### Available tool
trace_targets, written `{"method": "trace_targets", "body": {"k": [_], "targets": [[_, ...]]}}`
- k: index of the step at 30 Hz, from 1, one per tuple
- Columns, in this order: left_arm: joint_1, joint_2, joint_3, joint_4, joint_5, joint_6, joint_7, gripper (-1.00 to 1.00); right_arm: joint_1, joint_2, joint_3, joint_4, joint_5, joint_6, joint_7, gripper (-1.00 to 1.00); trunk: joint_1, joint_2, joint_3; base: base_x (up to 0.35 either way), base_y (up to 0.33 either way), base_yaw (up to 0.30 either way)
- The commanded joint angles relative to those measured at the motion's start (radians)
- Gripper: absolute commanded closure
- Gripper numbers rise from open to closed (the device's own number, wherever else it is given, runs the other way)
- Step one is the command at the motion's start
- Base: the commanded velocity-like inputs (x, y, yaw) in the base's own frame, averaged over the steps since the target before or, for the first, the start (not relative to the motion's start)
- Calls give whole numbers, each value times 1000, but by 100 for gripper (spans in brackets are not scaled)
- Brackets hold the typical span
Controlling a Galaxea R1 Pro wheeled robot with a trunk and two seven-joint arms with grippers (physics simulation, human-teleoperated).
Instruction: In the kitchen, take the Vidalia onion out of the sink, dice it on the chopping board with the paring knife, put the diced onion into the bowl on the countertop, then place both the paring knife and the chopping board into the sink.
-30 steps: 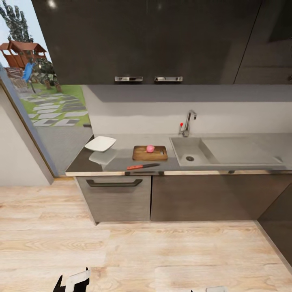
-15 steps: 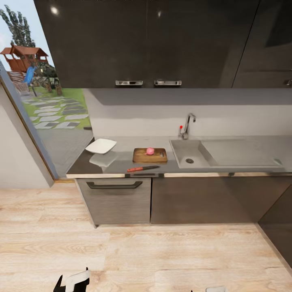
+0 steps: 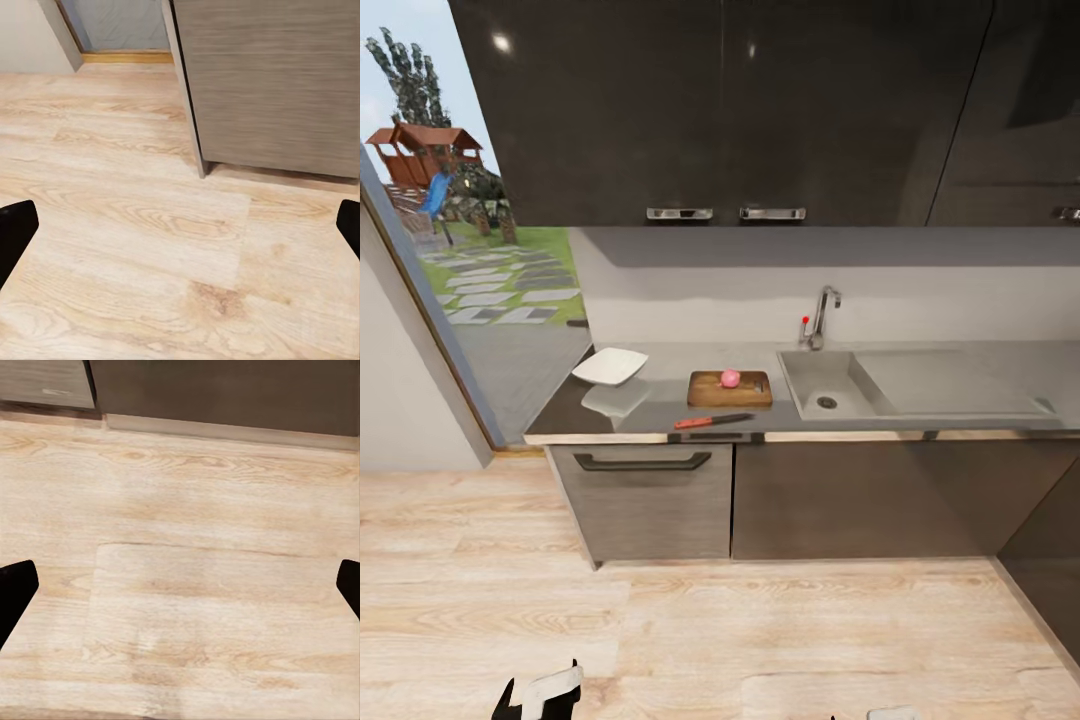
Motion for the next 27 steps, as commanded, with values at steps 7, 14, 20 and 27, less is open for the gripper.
{"method": "trace_targets", "body": {"k": [7,14,20,27], "targets": [[-2,-1,-8,4,3,-4,5,-100,-1,-1,8,1,-4,-3,-6,-100,1,-2,8,0,1,0],[-2,-1,-8,4,3,-4,5,-100,-1,-1,8,1,-4,-3,-6,-100,1,-2,18,38,150,0],[-2,-1,-8,4,3,-4,5,-100,-1,-1,8,1,-4,-3,-6,-100,1,-2,27,82,262,0],[-2,-1,-8,4,3,-4,5,-100,-1,-1,8,1,-4,-3,-6,-100,1,-2,33,87,277,0]]}}
